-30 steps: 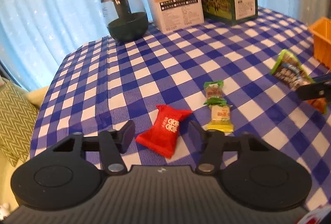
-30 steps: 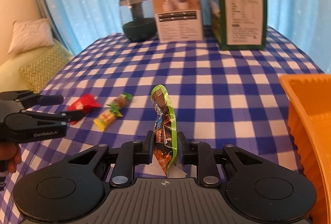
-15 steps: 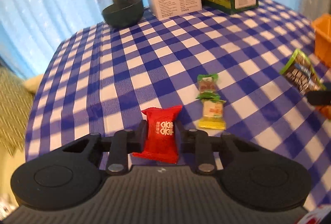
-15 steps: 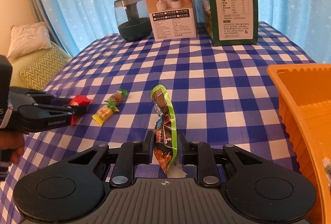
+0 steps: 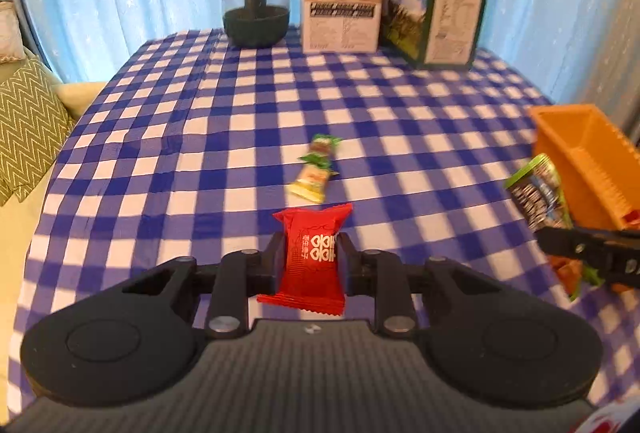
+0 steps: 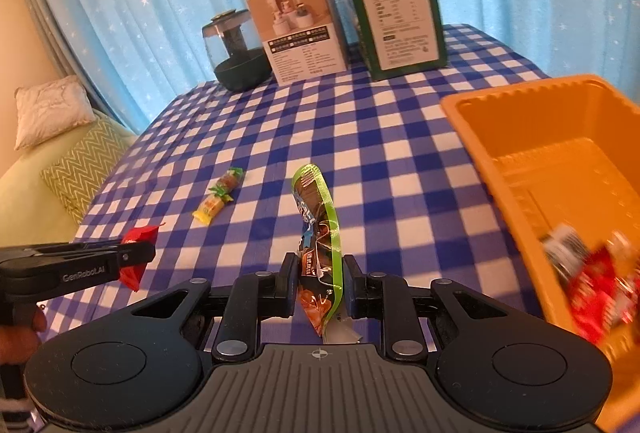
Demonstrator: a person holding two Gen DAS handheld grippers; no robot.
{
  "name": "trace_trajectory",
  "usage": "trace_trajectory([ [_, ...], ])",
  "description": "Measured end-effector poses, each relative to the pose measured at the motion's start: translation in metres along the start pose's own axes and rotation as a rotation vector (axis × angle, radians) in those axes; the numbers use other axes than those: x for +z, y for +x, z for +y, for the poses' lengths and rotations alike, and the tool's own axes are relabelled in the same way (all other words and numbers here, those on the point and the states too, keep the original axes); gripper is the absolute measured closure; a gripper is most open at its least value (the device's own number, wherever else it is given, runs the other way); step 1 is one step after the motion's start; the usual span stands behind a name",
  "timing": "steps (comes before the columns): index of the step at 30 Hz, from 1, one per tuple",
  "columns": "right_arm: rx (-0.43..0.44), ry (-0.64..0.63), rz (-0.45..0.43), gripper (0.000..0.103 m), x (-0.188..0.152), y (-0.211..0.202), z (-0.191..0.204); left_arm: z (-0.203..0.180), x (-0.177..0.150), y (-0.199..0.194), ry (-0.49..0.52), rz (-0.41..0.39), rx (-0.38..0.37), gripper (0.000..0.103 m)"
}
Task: Organize snacks
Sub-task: 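Carry both held packets over the orange tray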
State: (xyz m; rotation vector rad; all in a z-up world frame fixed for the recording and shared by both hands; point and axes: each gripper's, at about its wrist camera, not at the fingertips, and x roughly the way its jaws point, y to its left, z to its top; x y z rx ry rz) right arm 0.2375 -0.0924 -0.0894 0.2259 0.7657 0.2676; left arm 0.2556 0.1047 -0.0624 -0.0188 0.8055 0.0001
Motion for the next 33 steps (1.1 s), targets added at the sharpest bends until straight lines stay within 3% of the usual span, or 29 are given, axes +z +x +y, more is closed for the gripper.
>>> trace_trajectory([
  [15,-0.05,0.015,-0.035,0.08,-0.024,-0.095,-0.024,-0.072,-0.042,-0.084,-0.013,-0.01,-0.072,0.079],
  [33,-0.096,0.056,-0.093,0.08,-0.034,-0.16,-0.05,-0.128,-0.053,-0.115,0.049,-0.012,-0.152,0.079],
])
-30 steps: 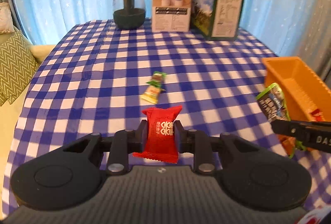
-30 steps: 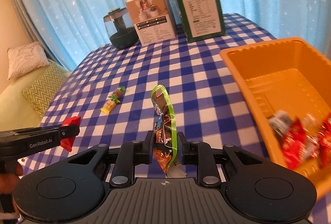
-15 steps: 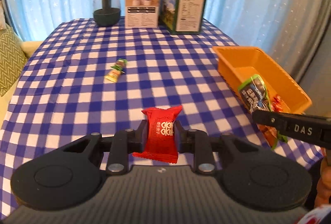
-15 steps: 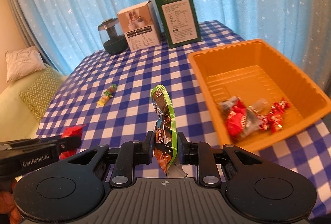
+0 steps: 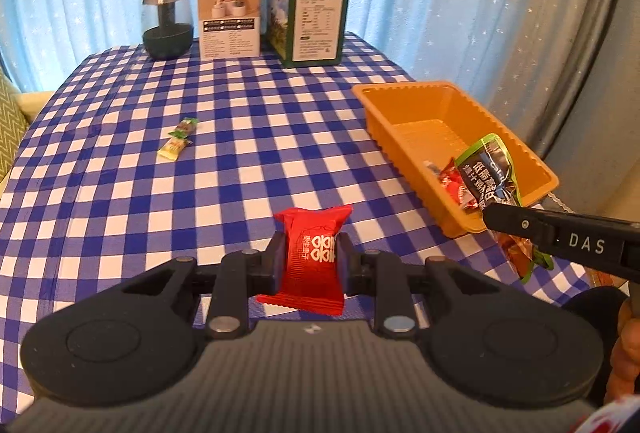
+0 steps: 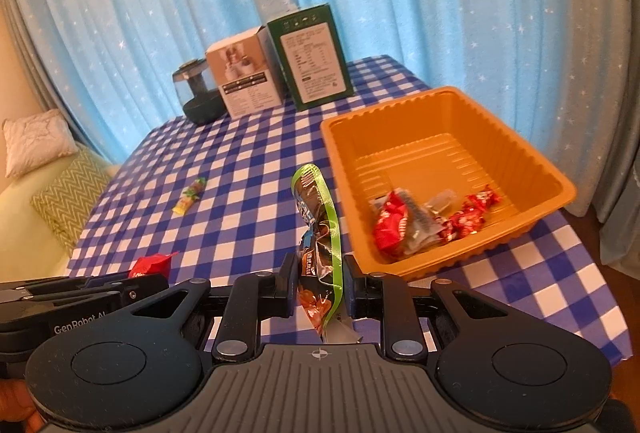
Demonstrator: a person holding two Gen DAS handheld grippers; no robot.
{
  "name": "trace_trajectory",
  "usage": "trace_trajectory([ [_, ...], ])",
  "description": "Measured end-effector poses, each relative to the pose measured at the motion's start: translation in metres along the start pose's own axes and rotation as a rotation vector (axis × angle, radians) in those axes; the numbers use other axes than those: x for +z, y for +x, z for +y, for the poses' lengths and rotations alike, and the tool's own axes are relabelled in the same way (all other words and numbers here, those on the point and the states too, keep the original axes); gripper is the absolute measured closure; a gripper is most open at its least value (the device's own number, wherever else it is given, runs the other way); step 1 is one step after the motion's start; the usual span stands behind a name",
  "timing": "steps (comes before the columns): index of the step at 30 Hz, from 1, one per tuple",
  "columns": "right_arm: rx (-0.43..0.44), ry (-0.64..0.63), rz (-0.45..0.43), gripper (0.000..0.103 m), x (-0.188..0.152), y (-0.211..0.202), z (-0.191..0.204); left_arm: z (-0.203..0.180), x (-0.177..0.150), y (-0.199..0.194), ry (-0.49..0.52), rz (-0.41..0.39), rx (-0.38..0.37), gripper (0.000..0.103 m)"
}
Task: Organize snacks
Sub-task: 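Carry both held packets over the orange tray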
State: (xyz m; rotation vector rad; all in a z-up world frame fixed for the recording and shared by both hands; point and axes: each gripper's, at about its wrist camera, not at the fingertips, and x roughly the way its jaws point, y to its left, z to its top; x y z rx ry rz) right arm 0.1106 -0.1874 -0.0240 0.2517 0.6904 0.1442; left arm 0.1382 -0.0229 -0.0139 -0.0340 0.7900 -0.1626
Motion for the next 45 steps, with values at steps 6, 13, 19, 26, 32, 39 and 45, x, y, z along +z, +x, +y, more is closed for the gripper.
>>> trace_trajectory([
  [6,-0.017,0.016,-0.021,0.08,0.003,-0.011,-0.008,-0.019,0.003,-0.005,0.034,-0.014,-0.012,0.079],
  [13,-0.034,0.033,-0.041,0.08,0.006,-0.023,-0.019,-0.036,0.007,-0.006,0.06,-0.018,-0.031,0.079],
  [19,-0.052,0.061,-0.061,0.08,0.01,-0.03,-0.033,-0.054,0.012,-0.004,0.086,-0.018,-0.053,0.079],
  [26,-0.075,0.092,-0.083,0.08,0.017,-0.037,-0.052,-0.075,0.02,0.002,0.116,-0.016,-0.085,0.079],
  [32,-0.1,0.117,-0.094,0.08,0.02,-0.042,-0.067,-0.092,0.026,0.007,0.141,-0.015,-0.111,0.079],
  [39,-0.115,0.122,-0.097,0.08,0.028,-0.042,-0.083,-0.109,0.037,0.018,0.155,-0.018,-0.138,0.079],
  [45,-0.117,0.11,-0.09,0.08,0.038,-0.035,-0.092,-0.116,0.049,0.031,0.15,-0.024,-0.149,0.079],
])
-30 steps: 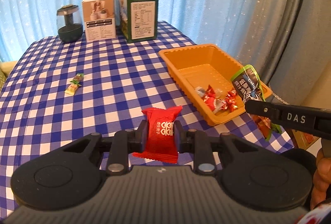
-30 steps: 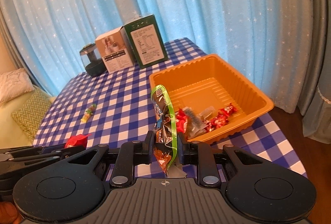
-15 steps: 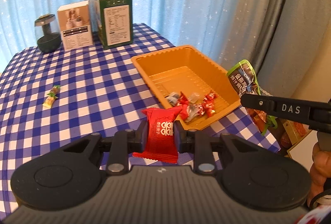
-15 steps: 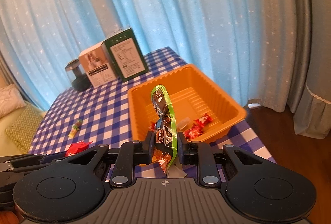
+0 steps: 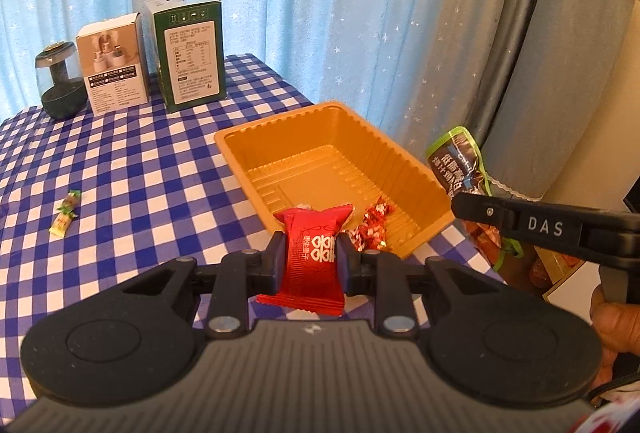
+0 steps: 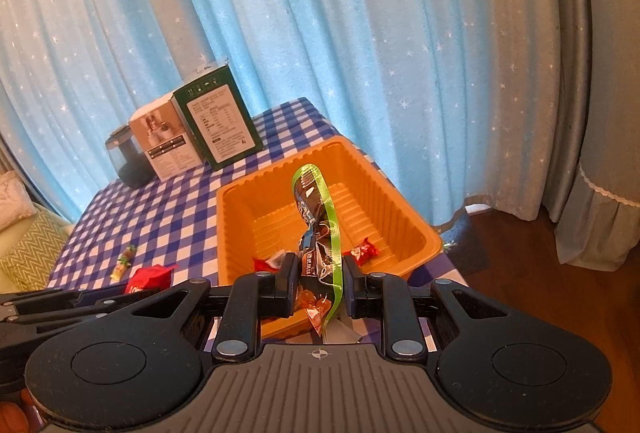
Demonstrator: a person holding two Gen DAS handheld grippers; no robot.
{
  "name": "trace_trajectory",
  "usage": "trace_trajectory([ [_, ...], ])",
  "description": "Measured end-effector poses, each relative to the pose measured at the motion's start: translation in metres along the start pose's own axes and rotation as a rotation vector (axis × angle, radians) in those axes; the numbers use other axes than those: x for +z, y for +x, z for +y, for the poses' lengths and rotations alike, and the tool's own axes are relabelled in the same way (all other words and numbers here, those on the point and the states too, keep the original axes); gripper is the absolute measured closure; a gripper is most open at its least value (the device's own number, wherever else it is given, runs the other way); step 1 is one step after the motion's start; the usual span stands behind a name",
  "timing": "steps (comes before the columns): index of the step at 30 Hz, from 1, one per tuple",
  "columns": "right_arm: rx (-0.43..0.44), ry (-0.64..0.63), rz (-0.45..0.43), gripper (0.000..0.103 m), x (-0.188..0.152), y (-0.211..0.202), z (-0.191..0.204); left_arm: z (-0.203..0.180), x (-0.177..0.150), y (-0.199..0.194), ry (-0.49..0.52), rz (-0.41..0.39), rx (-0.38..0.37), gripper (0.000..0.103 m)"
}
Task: Organize snacks
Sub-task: 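Carry both held packets over the orange tray, then open the left gripper over the tray while the right gripper releases its packet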
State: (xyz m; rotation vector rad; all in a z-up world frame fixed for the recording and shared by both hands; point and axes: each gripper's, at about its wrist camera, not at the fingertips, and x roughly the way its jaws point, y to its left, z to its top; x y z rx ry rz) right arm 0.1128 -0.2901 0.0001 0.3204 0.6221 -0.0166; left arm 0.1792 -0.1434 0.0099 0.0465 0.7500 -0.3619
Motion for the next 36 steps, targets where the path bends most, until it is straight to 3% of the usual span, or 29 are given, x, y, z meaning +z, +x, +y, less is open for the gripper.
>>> trace_trajectory([
  [19,0.009,-0.091,0.046,0.08,0.032,0.057,-0.003,0.0,0.039,0.057,-0.038,0.004,-0.024,0.079],
  [36,0.022,-0.092,0.08,0.08,0.056,0.112,-0.016,0.015,0.061,0.113,-0.066,0.037,-0.012,0.079],
])
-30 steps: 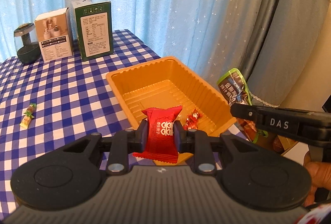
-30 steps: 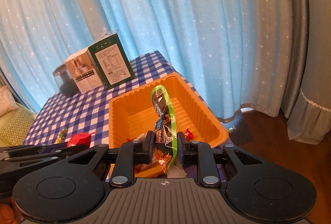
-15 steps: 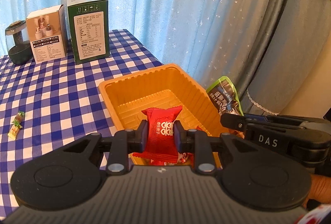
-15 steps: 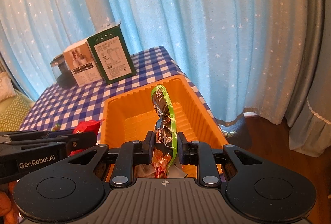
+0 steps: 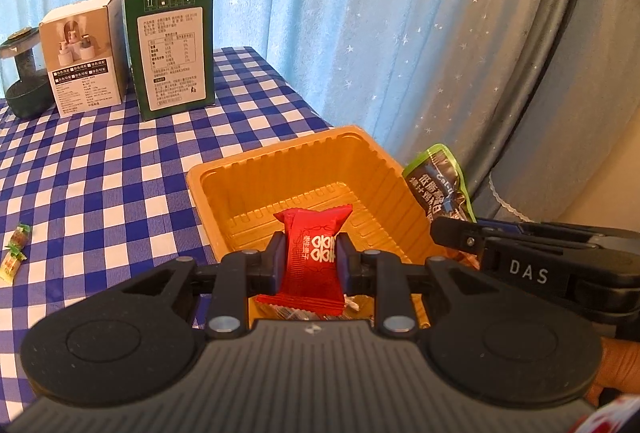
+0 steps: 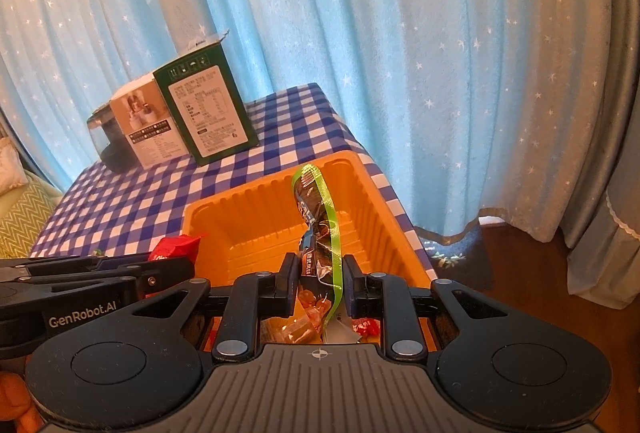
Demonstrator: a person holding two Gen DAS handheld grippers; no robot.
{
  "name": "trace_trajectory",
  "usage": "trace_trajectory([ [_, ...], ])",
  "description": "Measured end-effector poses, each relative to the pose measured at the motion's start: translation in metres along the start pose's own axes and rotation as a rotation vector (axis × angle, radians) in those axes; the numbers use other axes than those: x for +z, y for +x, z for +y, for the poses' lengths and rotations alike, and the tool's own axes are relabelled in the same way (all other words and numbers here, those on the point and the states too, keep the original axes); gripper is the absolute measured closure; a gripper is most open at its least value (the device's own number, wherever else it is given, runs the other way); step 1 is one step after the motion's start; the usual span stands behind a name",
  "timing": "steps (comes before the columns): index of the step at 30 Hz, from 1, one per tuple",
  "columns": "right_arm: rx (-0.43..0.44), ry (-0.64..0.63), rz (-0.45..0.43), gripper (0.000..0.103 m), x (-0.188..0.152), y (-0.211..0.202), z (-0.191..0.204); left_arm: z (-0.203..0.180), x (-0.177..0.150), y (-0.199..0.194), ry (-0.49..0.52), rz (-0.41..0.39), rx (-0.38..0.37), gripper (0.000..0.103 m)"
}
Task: Organize snacks
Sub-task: 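Open the left gripper over the tray while the right gripper releases its packet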
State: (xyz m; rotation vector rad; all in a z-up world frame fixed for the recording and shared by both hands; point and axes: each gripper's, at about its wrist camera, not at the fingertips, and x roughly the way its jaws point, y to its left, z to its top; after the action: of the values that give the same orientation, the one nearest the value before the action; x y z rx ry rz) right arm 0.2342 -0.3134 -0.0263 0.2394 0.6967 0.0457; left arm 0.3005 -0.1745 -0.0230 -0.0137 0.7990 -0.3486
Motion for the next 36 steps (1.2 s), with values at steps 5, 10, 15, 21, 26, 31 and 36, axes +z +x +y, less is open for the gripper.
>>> trace_trajectory([
  [5,-0.002,0.004,0.008,0.08,0.001,0.007,-0.004,0.004,0.004,0.012,-0.008,0.016,-0.003,0.079],
  [10,-0.006,0.006,0.012,0.08,0.0,0.01,-0.004,0.006,0.007,0.019,-0.006,0.02,-0.008,0.077],
  [15,-0.004,0.006,0.014,0.08,-0.001,0.011,-0.004,0.013,0.003,0.015,-0.014,0.012,0.011,0.073],
  [21,0.001,0.004,0.017,0.08,-0.002,0.012,-0.001,0.024,-0.005,0.006,-0.039,0.011,0.029,0.073],
  [26,0.013,-0.002,0.015,0.08,0.0,0.011,0.006,0.027,-0.007,0.001,-0.042,0.009,0.035,0.073],
  [31,0.018,-0.007,0.013,0.08,0.002,0.011,0.01,0.027,-0.007,-0.003,-0.042,0.002,0.036,0.073],
  [36,0.032,-0.002,0.021,0.08,0.002,0.013,0.011,0.028,-0.006,-0.004,-0.045,0.001,0.037,0.073],
])
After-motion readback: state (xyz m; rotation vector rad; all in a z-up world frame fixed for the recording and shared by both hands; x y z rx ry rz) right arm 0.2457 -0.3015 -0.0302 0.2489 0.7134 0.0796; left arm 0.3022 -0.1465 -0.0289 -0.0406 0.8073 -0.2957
